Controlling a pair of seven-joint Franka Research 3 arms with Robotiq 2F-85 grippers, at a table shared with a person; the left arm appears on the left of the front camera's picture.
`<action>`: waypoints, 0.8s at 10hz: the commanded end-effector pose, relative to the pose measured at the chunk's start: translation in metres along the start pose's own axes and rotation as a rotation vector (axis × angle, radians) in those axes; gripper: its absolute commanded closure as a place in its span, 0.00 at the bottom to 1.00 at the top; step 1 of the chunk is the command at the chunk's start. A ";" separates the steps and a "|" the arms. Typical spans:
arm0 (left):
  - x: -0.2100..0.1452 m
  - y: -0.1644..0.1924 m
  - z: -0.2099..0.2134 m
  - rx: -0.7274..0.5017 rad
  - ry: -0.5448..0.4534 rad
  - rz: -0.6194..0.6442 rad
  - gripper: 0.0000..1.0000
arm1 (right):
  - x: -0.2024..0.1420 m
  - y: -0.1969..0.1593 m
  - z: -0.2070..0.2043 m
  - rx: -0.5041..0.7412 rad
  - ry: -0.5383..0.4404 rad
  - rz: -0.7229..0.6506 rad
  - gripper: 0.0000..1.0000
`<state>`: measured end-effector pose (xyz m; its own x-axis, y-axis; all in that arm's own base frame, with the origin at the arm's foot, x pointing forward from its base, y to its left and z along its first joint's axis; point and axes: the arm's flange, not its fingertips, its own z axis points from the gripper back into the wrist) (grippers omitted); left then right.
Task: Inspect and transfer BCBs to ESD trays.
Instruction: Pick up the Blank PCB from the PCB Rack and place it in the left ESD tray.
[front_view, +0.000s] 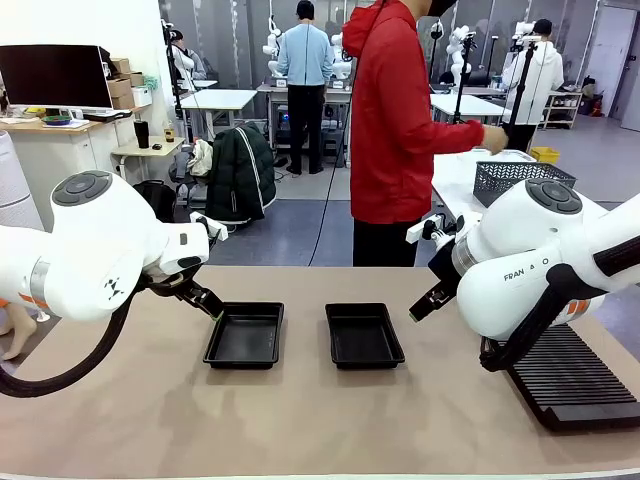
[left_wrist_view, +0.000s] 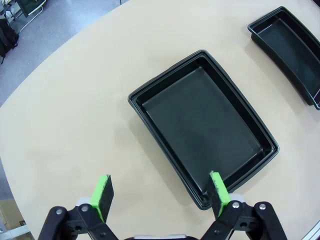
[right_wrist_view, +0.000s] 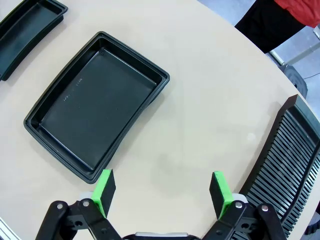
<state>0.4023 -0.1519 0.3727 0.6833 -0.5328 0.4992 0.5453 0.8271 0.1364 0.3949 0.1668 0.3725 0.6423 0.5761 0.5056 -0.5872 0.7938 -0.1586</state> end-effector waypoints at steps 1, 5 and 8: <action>0.000 0.000 0.000 0.000 0.000 0.001 0.00 | 0.000 0.000 0.000 0.000 0.000 -0.001 0.00; 0.000 0.000 0.000 0.000 0.000 0.000 0.00 | 0.007 -0.015 0.020 0.011 0.016 -0.068 0.00; 0.017 0.017 0.040 -0.082 0.039 0.139 0.00 | 0.028 -0.043 0.059 0.034 0.091 -0.200 0.00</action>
<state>0.4030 -0.1496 0.3947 0.7370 -0.4639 0.4915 0.5024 0.8625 0.0607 0.4061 0.1395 0.4238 0.7448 0.4749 0.4687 -0.5003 0.8623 -0.0786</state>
